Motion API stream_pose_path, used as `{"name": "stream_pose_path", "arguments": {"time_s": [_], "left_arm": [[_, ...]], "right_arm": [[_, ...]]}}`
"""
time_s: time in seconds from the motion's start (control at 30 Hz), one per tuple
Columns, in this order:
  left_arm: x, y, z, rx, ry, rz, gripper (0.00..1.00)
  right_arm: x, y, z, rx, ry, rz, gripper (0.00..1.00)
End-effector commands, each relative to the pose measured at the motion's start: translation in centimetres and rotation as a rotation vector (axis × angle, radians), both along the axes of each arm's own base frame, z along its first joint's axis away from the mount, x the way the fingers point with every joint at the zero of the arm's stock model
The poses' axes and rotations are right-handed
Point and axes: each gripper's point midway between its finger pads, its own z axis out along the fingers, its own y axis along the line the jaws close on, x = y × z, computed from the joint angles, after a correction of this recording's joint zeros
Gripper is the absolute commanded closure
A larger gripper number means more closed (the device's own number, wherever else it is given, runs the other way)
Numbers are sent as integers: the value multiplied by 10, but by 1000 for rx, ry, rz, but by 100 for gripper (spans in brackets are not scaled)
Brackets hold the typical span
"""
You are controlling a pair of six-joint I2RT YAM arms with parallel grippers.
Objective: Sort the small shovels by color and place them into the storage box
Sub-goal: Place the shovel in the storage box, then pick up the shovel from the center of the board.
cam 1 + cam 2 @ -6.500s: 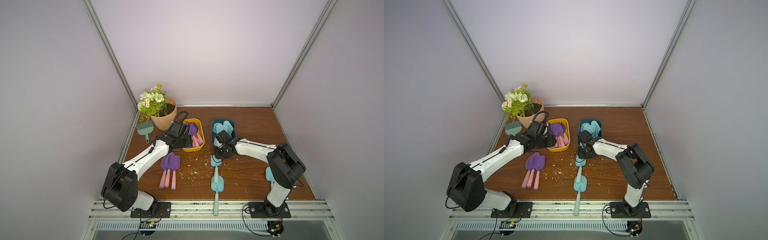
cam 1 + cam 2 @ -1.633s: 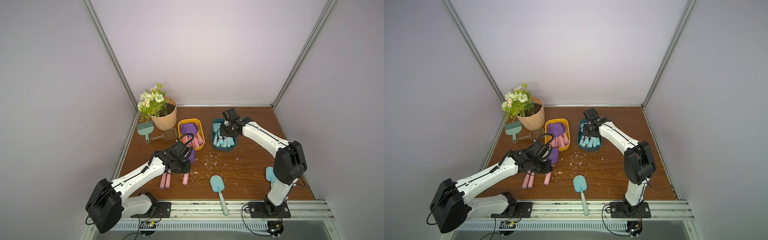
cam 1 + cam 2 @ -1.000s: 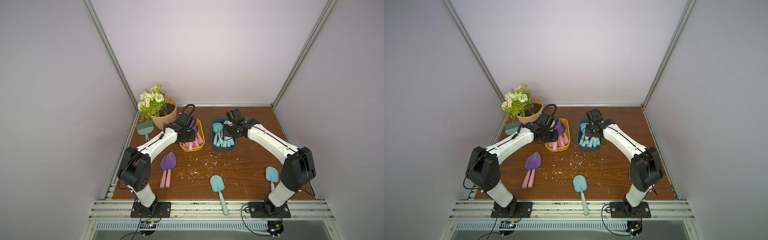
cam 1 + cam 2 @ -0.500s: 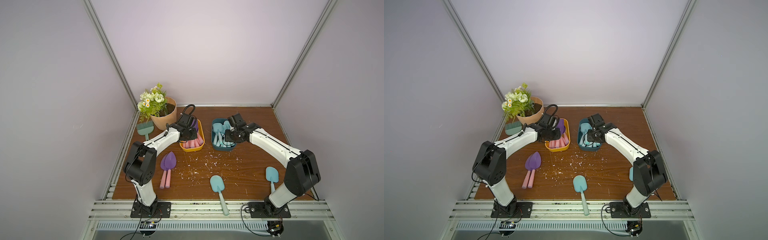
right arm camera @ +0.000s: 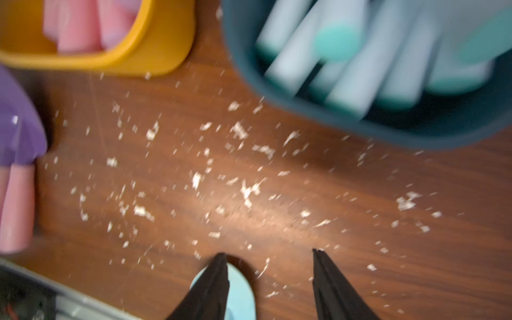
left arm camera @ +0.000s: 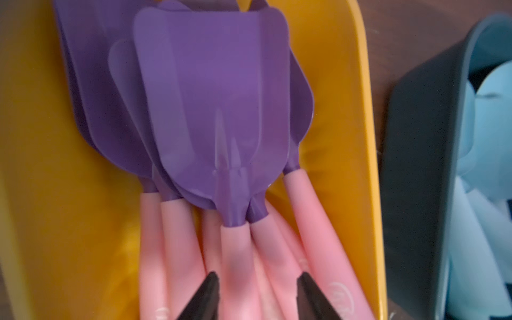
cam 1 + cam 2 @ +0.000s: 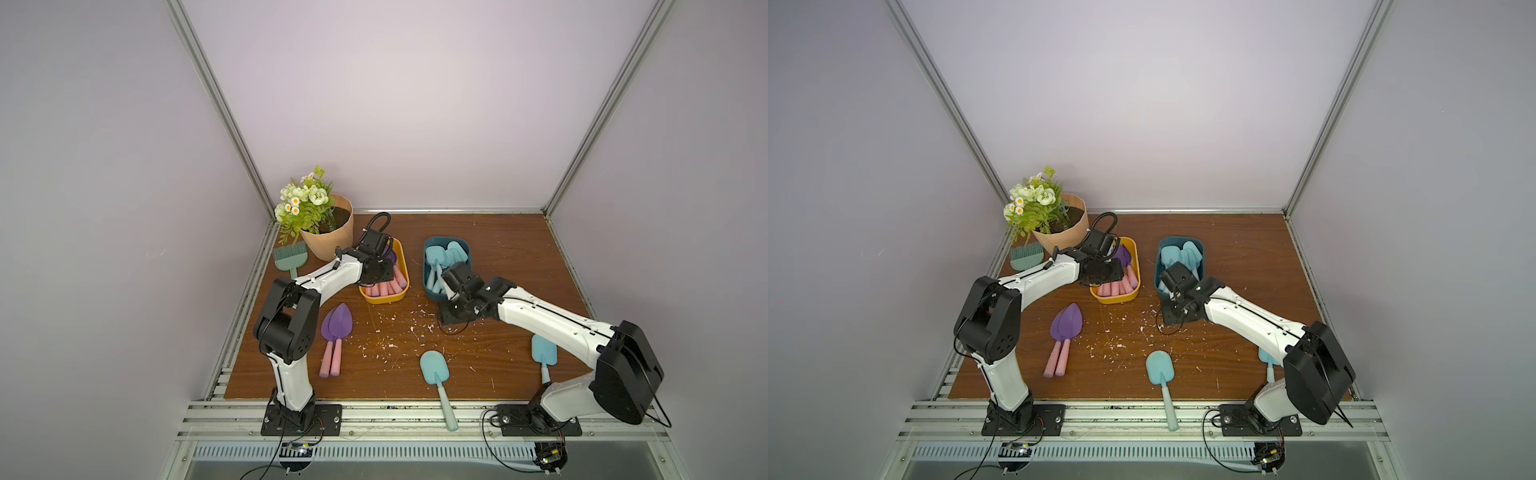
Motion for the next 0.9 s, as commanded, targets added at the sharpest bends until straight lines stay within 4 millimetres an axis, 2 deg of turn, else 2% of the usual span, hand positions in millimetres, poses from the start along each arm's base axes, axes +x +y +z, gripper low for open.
{"name": "stream_pose_path", "arguments": {"time_s": [0.0,0.2,0.37,0.67,0.87], "left_arm": [[0,7,16,-9,-34,17,45],[-2,12,36,-18,-84,35,43],[-2,10,48,-36,-112,24,42],[-10,16,49,-32,-113,33,42],[-18,21,47,-26,-103,46,41]], "right_arm": [[-50,10,-9,29,112,59,46],[-115,20,-29,8,233,195,46],[-154,16,-52,-58,300,253,46],[-184,16,-76,-58,361,263,47],[-190,16,-95,-87,368,288,52]]}}
